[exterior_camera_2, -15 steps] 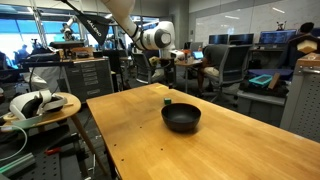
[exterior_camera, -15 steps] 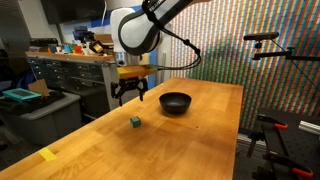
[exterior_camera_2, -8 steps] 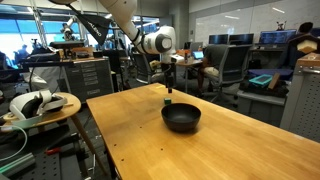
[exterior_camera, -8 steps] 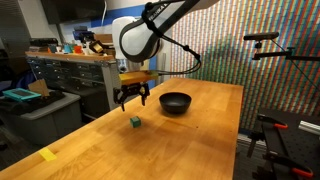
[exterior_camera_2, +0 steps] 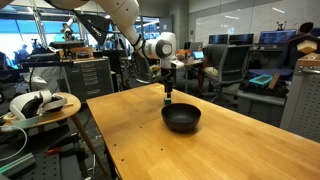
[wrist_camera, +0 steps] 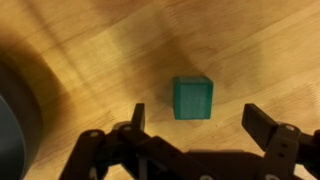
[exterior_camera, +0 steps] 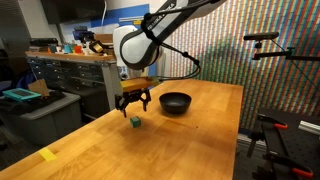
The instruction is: Put the green block in the bowl
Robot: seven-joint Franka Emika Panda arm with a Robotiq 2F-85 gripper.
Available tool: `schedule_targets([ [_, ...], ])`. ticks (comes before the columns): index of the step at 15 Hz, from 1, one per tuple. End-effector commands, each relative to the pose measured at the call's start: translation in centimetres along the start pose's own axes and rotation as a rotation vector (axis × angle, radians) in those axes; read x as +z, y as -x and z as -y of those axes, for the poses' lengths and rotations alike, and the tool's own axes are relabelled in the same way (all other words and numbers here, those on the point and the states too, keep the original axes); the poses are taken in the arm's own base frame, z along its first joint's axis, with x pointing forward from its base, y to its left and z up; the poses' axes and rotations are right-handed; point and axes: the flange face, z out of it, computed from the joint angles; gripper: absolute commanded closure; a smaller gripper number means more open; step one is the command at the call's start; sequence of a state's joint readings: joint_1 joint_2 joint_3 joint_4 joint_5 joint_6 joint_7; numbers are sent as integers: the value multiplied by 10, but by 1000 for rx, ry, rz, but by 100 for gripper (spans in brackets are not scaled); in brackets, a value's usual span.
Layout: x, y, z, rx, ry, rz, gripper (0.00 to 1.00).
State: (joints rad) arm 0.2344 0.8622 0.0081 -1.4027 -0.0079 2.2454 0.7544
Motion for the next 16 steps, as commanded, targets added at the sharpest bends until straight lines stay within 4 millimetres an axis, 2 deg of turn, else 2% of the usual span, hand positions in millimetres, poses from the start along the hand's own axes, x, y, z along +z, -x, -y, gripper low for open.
schedule_targets([
  [1, 9, -7, 7, -20, -15, 35, 0],
  [8, 26, -7, 8, -65, 10, 86, 0],
  [10, 28, -8, 8, -80, 16, 105, 28],
  [16, 29, -10, 10, -113, 22, 130, 74],
])
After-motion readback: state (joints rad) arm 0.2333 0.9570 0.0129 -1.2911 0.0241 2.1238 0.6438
